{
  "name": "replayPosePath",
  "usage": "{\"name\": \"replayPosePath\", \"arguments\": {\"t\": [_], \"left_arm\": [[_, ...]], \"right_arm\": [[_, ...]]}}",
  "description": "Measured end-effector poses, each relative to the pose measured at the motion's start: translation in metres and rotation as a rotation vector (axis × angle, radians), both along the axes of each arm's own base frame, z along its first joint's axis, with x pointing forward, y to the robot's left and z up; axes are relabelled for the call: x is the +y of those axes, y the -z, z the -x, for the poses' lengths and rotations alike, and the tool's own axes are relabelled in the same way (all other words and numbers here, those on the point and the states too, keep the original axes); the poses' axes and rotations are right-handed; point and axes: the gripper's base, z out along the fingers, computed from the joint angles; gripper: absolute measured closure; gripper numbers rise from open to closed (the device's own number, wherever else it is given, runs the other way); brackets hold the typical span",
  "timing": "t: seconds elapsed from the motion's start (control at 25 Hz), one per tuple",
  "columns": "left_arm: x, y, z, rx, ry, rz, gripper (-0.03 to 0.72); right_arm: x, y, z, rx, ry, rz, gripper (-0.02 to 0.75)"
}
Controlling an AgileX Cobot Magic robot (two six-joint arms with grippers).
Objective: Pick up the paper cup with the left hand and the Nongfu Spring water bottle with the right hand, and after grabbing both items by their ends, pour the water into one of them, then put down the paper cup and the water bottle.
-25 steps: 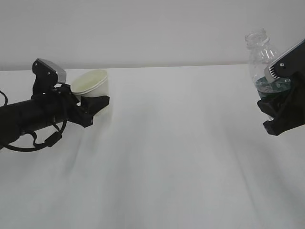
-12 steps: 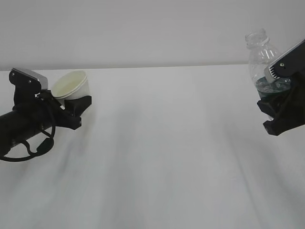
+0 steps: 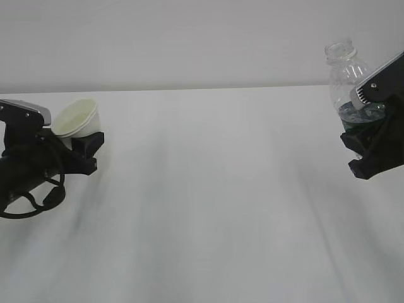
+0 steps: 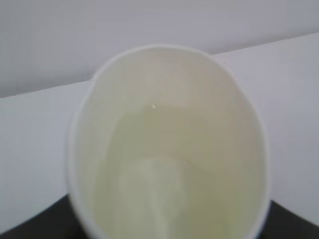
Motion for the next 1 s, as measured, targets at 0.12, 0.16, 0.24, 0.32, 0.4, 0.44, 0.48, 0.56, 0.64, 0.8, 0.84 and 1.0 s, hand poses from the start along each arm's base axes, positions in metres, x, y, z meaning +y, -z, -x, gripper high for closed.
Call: {"name": "replayPosePath", "arguments": {"t": [0.12,0.16,0.24,0.32,0.4,0.44,0.48,0.56,0.64,0.8,0.84,1.0], "left_arm": [[0.005,0.005,0.007,0.025,-0.040,-0.018,0.289],[0.007,0.007,0.009,0.033,-0.054,-0.020,0.289],[0.010,0.009,0.011,0.046,-0.089,-0.021,0.289],[0.012,0.010,0.013,0.054,-0.107,-0.024,0.289],[0.014,0.011,0.014,0.058,-0.123,-0.025,0.289],[0.014,0.011,0.014,0.059,-0.127,-0.029,0.289],[0.014,0.011,0.014,0.059,-0.129,-0.029,0.289],[0.015,0.011,0.014,0.057,-0.141,-0.029,0.289],[0.017,0.010,0.014,0.055,-0.163,-0.024,0.290],[0.021,0.009,0.013,0.052,-0.207,-0.016,0.293],[0.021,0.009,0.013,0.052,-0.211,-0.017,0.293],[0.025,0.009,0.012,0.053,-0.249,-0.015,0.295]], "right_arm": [[0.000,0.000,0.000,0.000,0.000,0.000,0.372],[0.000,0.000,0.000,0.000,0.000,0.000,0.372],[0.000,0.000,0.000,0.000,0.000,0.000,0.372],[0.000,0.000,0.000,0.000,0.000,0.000,0.372],[0.000,0.000,0.000,0.000,0.000,0.000,0.372],[0.000,0.000,0.000,0.000,0.000,0.000,0.372],[0.000,0.000,0.000,0.000,0.000,0.000,0.372],[0.000,0.000,0.000,0.000,0.000,0.000,0.372],[0.000,0.000,0.000,0.000,0.000,0.000,0.372],[0.000,0.000,0.000,0.000,0.000,0.000,0.372],[0.000,0.000,0.000,0.000,0.000,0.000,0.372],[0.000,0.000,0.000,0.000,0.000,0.000,0.372]]}}
